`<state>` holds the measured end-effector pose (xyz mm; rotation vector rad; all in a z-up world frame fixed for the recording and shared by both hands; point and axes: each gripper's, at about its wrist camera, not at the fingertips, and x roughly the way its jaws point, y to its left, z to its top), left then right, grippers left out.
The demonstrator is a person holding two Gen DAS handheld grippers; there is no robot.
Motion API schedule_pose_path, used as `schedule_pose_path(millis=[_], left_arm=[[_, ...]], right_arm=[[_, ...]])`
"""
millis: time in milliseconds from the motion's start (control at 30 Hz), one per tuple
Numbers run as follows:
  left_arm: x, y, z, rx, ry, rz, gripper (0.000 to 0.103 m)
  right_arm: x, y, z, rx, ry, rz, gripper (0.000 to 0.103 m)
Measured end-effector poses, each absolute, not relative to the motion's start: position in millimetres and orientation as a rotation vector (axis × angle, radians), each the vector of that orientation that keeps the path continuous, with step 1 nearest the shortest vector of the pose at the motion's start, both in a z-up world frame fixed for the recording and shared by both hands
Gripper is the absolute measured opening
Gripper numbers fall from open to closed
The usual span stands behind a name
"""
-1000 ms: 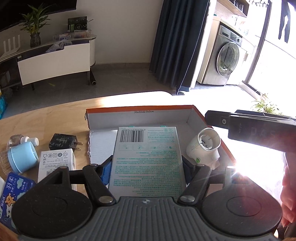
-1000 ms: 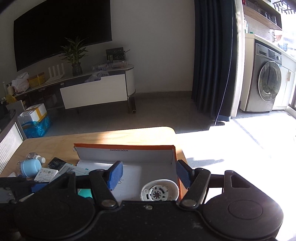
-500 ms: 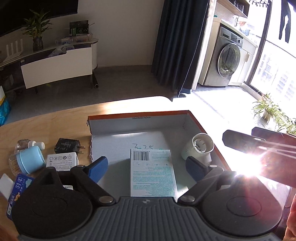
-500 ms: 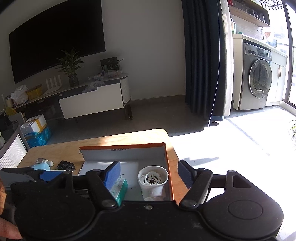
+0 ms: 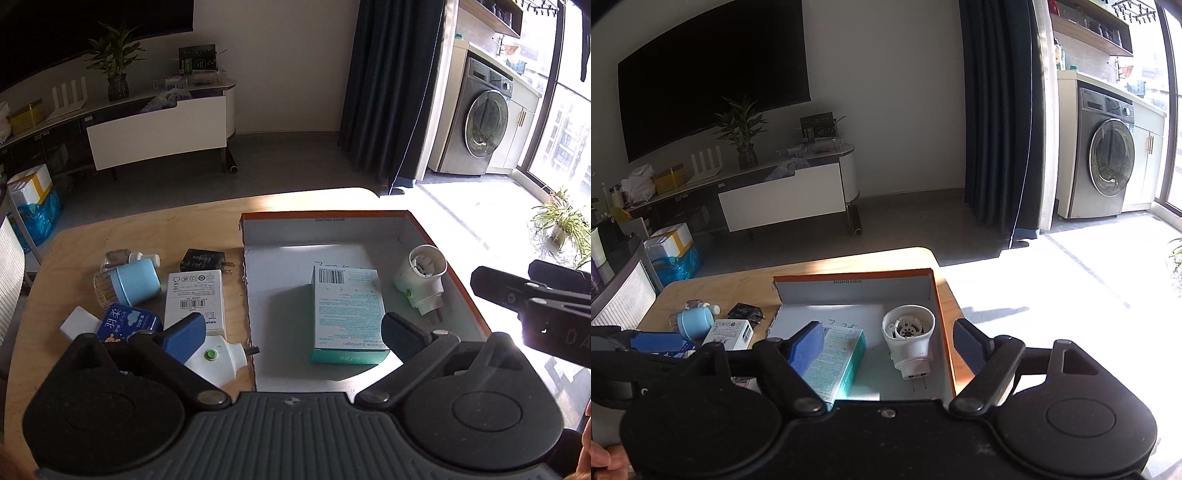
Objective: Organize rigid objects
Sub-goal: 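Lower and release the box with left tool while right tool releases the heater inside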
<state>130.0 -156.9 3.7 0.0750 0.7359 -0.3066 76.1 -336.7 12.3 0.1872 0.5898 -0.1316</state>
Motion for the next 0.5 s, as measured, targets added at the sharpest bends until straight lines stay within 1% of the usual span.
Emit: schedule_pose_path(millis=[500], left_arm=[[104, -114, 4, 0.064, 0.716, -0.210, 0.103]], right_arm=[[72, -290, 8, 0.140, 0.617, -0.011, 0.091]])
